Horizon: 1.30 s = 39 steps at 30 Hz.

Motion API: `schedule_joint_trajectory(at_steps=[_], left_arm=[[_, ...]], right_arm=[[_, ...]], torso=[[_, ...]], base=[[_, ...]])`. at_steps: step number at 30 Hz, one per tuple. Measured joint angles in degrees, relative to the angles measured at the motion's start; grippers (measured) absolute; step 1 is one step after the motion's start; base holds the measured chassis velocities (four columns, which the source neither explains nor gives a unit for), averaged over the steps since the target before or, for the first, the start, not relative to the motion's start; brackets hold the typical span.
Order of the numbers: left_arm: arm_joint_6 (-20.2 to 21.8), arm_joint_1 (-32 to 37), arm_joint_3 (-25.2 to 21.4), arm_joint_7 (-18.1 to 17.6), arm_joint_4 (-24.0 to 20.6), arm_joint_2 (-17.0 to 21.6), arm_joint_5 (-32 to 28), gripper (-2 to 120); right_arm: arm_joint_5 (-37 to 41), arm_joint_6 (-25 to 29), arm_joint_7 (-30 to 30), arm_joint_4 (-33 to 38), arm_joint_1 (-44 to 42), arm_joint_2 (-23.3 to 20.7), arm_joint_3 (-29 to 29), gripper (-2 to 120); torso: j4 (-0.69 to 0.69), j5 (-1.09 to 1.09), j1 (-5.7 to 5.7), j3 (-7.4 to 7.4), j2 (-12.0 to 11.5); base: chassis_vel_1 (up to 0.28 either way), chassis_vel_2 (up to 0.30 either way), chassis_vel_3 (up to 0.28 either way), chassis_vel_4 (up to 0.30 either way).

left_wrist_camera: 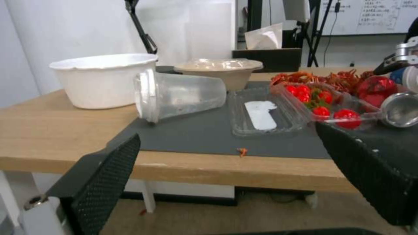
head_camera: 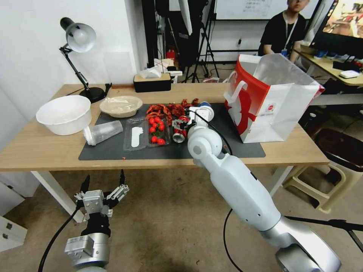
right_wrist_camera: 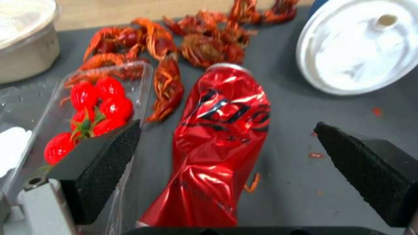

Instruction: Pick up the trash from the table and place it into the takeout bag.

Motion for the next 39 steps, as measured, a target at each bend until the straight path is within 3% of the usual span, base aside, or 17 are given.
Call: schedule_joint_trajectory(at_steps=[32, 39], left_arm=[[0.3, -1.0, -0.9, 0.5, 0.9, 1.6, -1.6, 100], [0.2, -1.4, -0.5, 0.9, 1.3, 1.7, -1.6, 100]], right_arm=[[4.0, -1.9, 0.5, -6.9, 1.6, 2.7, 1.1, 100], [4.9, -1.9, 0.3, -7.2, 1.5, 2.5, 1.4, 84]], torso=[[0.00, 0.01, 0.00, 0.00, 0.0], [0.00, 0.00, 0.00, 0.00, 0.0]], base=[[0.000, 0.000, 0.000, 0.000], [0.000, 0.000, 0.000, 0.000]])
